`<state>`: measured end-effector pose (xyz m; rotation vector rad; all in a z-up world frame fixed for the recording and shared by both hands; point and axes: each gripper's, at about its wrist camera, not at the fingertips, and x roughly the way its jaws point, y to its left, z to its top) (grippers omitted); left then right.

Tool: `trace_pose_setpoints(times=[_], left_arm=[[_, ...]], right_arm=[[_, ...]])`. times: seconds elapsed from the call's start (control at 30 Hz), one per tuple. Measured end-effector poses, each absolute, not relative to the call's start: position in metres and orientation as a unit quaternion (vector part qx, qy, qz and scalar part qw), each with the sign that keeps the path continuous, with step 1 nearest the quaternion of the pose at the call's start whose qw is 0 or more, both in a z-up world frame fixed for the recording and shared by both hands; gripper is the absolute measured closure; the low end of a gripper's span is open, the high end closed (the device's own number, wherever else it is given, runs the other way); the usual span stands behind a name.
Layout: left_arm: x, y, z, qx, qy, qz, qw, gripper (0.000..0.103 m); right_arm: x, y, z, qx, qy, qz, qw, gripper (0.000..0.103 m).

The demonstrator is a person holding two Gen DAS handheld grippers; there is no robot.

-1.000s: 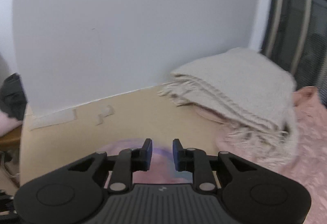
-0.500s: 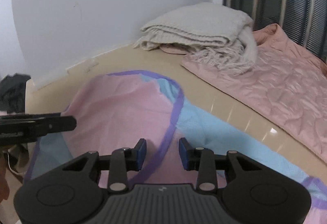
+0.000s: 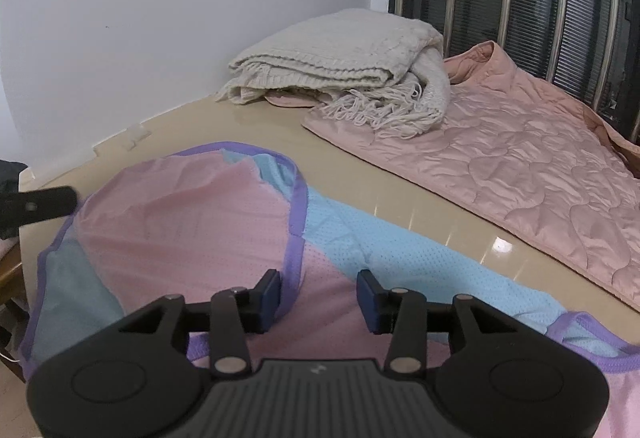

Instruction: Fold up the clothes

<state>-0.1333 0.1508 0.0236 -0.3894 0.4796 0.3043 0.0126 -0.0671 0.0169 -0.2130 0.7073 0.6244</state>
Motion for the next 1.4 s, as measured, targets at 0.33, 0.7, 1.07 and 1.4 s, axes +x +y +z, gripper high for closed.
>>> trace_pose_setpoints(times=[0.33,0.7,1.07,1.4], left_arm=[[-0.113,0.134,0.01,-0.103,0.281,0.143,0.944,0.03],[-0.108,0.127,0.005,-0.053,0.295,0.152,0.942,0.021],[-0.145,0.137,0.024,-0.144,0.272,-0.045,0.95,0.022],[-0.134,0.095,0.012,-0.061,0.316,-0.051,0.946,0.048]], right_arm=[[0.036,-0.039,0.025,-0.109,0.342,0.296,0.885,0.07],[0.087,-0.03,0.052,-0.075,0.342,0.27,0.897,0.102],[-0.06,-0.162,0.057,-0.062,0.296,0.295,0.907,0.057],[-0.121,-0.211,0.009,-0.04,0.317,0.185,0.929,0.092]])
